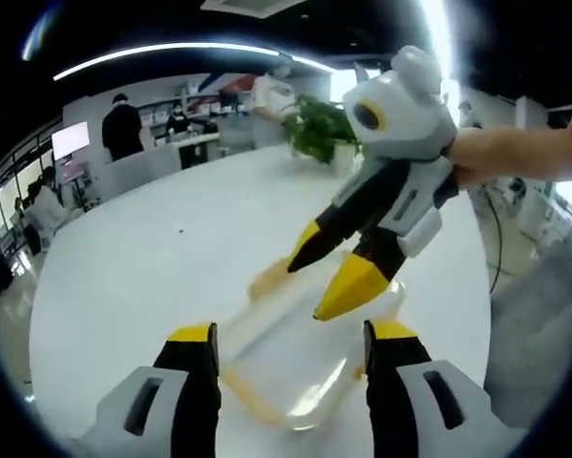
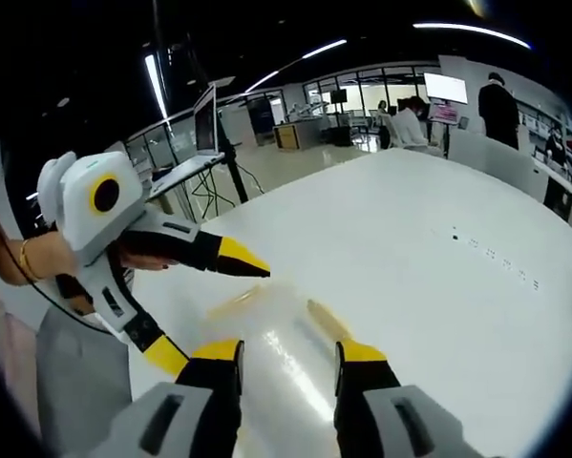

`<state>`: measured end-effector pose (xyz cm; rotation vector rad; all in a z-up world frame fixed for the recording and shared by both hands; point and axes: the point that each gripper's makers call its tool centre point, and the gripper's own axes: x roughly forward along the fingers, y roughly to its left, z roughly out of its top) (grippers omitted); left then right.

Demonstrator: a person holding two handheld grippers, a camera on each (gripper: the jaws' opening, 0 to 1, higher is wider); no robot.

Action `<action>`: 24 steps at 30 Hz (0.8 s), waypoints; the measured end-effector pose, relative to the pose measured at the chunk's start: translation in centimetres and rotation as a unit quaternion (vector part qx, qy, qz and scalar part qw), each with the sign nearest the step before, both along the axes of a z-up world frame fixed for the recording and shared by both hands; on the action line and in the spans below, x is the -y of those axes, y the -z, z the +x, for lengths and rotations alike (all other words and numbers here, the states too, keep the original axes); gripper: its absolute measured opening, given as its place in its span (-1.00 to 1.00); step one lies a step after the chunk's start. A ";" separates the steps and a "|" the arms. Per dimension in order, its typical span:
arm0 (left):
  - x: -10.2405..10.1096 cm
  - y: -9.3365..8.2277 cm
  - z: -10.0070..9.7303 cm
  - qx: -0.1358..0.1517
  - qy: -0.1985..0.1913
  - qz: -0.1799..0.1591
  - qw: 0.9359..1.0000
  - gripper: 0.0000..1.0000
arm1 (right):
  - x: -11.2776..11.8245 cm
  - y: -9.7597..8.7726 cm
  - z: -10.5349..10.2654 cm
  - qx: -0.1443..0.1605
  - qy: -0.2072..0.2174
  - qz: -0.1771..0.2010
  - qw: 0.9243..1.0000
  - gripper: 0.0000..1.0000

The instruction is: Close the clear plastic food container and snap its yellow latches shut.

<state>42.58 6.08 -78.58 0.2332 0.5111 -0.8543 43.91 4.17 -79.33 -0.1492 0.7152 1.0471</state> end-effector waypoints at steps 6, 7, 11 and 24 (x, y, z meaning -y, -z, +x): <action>0.4 0.0 -1.2 0.007 0.027 0.010 1.000 0.23 | -0.1 0.0 0.0 -0.005 -0.005 0.003 1.000 -0.24; 0.7 0.0 -1.5 0.011 0.037 0.009 0.999 0.23 | -0.1 0.0 0.0 -0.011 -0.002 0.008 1.000 -0.23; 1.3 0.4 -2.6 0.017 0.068 0.017 0.997 0.23 | 0.3 0.1 0.1 -0.010 -0.004 0.001 1.000 -0.20; 1.6 2.7 -3.4 0.038 0.107 0.096 0.989 0.21 | 0.2 0.6 0.8 -0.010 -0.030 -0.012 0.999 -0.15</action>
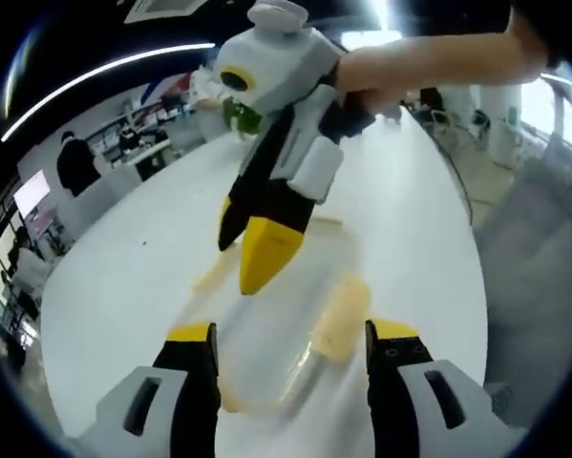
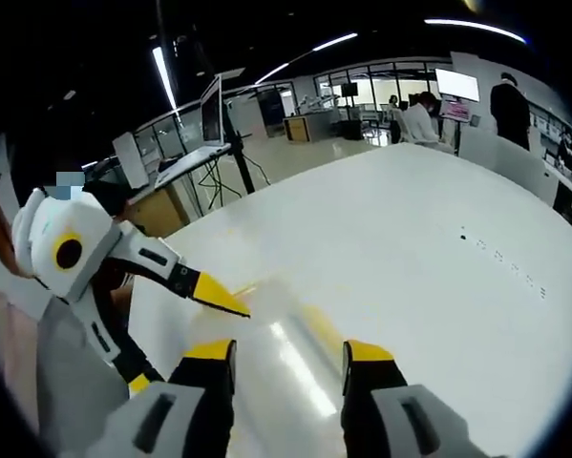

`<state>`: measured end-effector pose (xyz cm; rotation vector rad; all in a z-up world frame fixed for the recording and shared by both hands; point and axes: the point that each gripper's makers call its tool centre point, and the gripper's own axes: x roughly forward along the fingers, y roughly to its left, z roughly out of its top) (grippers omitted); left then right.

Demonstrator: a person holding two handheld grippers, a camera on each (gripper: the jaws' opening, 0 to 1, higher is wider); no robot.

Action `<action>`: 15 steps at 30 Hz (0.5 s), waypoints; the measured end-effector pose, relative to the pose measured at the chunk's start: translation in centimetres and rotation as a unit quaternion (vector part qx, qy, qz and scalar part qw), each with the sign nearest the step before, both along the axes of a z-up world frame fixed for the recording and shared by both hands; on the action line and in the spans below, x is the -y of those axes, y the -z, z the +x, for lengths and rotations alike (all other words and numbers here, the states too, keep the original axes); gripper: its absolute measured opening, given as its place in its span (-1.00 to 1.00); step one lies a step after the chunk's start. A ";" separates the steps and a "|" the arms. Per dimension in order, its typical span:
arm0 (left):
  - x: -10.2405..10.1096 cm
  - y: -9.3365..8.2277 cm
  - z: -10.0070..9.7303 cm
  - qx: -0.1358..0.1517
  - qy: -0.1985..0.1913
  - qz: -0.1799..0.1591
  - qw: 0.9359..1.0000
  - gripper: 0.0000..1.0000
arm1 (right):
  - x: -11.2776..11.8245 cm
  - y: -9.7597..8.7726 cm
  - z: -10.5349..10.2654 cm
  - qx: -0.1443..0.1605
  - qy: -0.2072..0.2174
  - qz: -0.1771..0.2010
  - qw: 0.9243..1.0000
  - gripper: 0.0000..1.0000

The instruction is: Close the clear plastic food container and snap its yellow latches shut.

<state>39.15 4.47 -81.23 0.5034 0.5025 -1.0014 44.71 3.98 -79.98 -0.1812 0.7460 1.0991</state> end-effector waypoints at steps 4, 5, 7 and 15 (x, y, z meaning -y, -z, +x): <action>0.3 0.0 0.0 0.012 0.008 -0.002 1.000 0.17 | 0.3 0.3 0.5 0.012 -0.018 -0.022 1.000 -0.12; 0.4 -0.1 0.0 0.014 0.013 -0.001 1.000 0.15 | 0.4 0.3 0.7 0.022 -0.022 -0.028 0.999 -0.13; 0.6 -0.1 -0.3 0.018 0.026 0.003 0.999 0.09 | 0.2 0.0 1.0 0.029 -0.031 -0.030 0.999 -0.14; 1.4 -0.7 -1.3 0.009 0.059 0.001 0.998 0.06 | 0.1 0.4 1.6 0.027 -0.065 -0.053 0.996 -0.13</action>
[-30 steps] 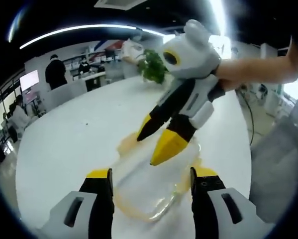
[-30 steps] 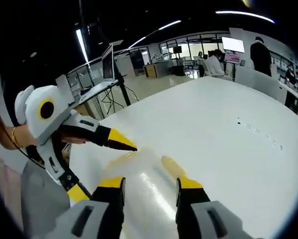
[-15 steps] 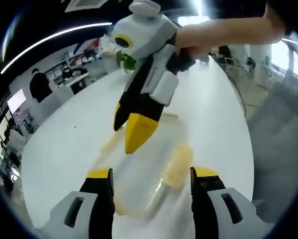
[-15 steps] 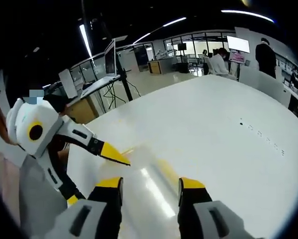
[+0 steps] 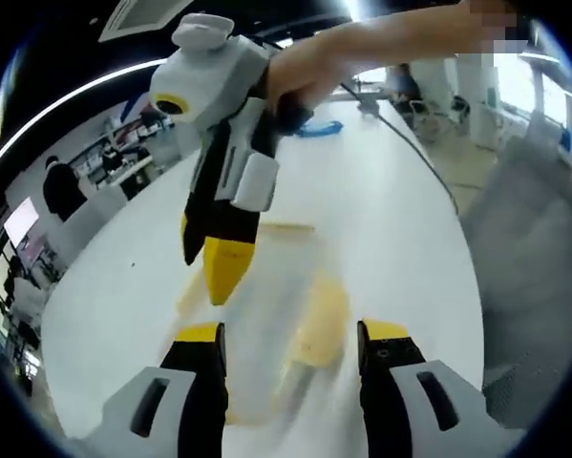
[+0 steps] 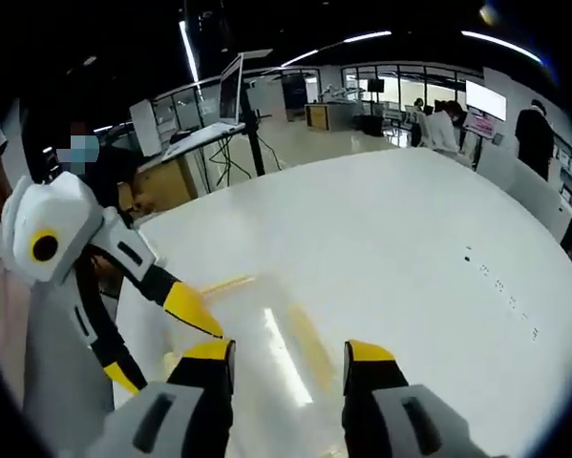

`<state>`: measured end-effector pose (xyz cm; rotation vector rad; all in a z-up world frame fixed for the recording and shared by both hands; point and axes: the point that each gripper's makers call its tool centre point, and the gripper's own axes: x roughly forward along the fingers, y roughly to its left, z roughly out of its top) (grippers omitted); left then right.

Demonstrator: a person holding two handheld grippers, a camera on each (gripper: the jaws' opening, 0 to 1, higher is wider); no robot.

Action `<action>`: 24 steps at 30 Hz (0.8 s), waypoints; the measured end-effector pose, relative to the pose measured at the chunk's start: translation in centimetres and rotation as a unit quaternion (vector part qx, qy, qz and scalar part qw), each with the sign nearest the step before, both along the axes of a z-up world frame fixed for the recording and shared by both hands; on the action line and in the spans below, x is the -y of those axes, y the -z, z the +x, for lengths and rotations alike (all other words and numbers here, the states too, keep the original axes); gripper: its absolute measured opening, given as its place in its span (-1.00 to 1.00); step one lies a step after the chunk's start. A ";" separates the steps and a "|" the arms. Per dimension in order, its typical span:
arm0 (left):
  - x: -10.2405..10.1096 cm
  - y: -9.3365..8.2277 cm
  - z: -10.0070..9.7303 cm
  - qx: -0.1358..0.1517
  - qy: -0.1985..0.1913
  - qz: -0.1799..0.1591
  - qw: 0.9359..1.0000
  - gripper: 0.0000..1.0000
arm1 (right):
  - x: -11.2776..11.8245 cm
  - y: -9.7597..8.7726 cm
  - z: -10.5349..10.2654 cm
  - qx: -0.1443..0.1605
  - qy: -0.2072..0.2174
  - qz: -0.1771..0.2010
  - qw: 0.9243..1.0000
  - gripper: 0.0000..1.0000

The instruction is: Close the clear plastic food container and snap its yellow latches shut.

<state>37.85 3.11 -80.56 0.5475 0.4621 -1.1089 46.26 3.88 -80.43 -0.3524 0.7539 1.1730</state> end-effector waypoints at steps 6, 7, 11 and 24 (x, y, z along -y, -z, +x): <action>0.0 -0.1 0.8 0.004 -0.003 0.011 1.000 0.02 | -0.1 0.4 -0.5 -0.013 -0.032 -0.013 0.999 -0.12; 0.1 -0.2 0.8 0.002 -0.005 0.007 1.000 0.01 | -0.2 0.5 -0.6 -0.014 -0.039 -0.016 0.999 -0.12; 0.7 -0.3 1.3 -0.014 -0.013 -0.011 1.000 -0.04 | -0.1 0.9 -0.5 -0.018 -0.054 -0.027 0.998 -0.12; 0.4 1.1 1.6 0.030 0.008 0.061 0.998 -0.19 | -0.3 1.4 -0.9 -0.055 -0.087 -0.030 0.994 -0.18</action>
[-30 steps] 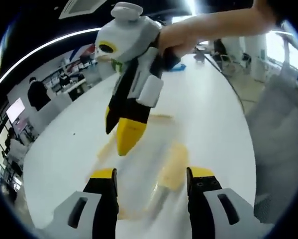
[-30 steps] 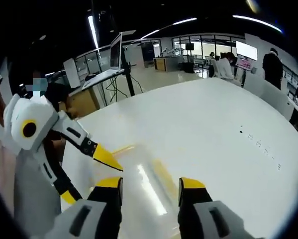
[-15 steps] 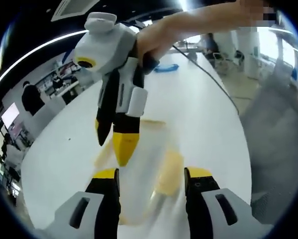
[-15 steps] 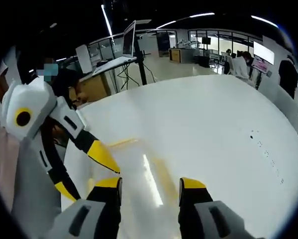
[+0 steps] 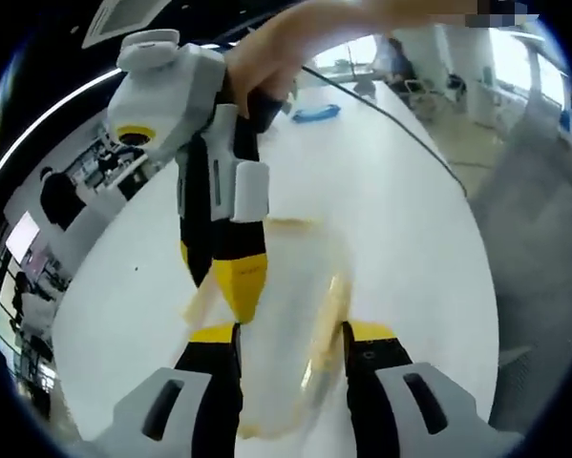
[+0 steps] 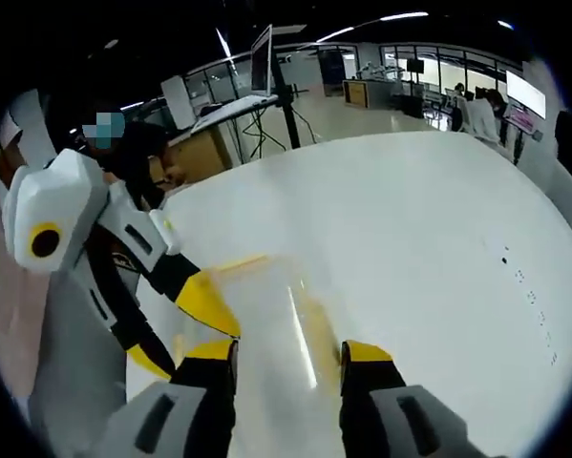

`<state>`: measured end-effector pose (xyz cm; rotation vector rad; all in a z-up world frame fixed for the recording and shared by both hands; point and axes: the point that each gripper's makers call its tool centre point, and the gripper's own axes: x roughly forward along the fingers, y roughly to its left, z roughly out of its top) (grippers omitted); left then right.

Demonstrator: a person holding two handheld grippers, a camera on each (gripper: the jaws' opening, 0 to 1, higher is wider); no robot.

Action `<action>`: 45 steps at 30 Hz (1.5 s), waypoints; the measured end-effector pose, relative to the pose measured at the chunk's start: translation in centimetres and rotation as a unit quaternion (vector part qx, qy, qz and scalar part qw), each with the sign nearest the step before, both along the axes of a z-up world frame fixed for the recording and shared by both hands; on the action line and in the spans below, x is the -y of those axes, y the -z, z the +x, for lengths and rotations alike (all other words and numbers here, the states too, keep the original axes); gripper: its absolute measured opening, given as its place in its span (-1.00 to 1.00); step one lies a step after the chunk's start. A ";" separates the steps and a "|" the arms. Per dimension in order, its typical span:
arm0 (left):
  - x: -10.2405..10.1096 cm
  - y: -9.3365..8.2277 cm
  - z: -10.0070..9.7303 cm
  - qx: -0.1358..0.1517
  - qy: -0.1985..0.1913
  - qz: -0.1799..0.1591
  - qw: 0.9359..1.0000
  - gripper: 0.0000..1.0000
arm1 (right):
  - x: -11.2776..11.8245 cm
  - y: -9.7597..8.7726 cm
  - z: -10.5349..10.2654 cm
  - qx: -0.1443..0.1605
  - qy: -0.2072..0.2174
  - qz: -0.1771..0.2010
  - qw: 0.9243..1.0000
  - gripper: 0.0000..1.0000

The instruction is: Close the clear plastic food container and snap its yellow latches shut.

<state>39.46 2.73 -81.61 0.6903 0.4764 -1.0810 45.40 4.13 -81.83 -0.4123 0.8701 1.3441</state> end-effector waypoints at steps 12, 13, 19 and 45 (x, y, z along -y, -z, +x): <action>-0.3 0.1 0.2 -0.014 -0.012 0.002 1.000 -0.24 | 0.0 0.4 -0.1 -0.037 -0.015 -0.067 0.997 -0.19; -0.3 0.1 0.2 -0.016 -0.014 0.003 1.000 -0.25 | 0.0 0.4 -0.2 -0.043 -0.016 -0.077 0.996 -0.20; -0.4 0.1 0.2 -0.024 -0.017 0.014 0.999 -0.26 | -0.2 0.7 -0.2 -0.070 -0.034 -0.127 0.989 -0.21; -0.1 0.5 0.1 0.021 -0.034 0.001 0.999 -0.27 | -0.1 1.4 -0.8 -0.142 -0.094 -0.147 0.974 -0.24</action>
